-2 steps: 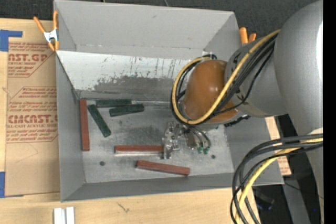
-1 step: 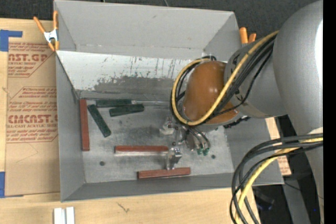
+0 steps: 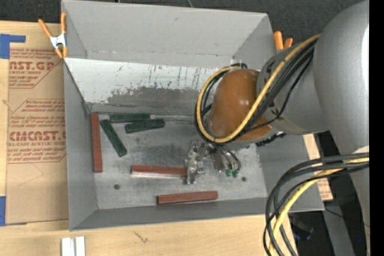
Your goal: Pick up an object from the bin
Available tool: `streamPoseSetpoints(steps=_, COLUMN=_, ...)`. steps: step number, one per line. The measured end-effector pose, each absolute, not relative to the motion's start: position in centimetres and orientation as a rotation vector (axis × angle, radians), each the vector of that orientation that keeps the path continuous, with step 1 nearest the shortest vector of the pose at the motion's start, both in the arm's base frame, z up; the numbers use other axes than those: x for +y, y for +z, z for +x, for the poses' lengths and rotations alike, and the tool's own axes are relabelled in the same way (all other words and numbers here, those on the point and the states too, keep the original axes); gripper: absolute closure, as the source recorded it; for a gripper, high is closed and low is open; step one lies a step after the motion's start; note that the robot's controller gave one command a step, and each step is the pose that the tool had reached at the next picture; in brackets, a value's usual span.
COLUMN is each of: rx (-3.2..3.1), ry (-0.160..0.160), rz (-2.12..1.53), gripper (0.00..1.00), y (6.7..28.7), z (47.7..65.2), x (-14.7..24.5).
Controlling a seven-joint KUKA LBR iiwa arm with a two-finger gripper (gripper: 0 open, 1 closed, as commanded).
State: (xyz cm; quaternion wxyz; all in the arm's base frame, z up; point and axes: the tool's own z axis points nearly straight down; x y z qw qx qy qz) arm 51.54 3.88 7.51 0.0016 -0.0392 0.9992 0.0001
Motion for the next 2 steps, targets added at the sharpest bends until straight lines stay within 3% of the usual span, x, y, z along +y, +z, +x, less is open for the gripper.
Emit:
streamPoseSetpoints(steps=1, rx=3.136, ry=0.0, rz=-0.123, gripper=1.0, y=7.5, z=51.5, x=3.9)
streamPoseSetpoints(steps=2, rx=3.131, ry=0.0, rz=-0.185, gripper=1.0, y=23.4, z=51.4, x=3.3)
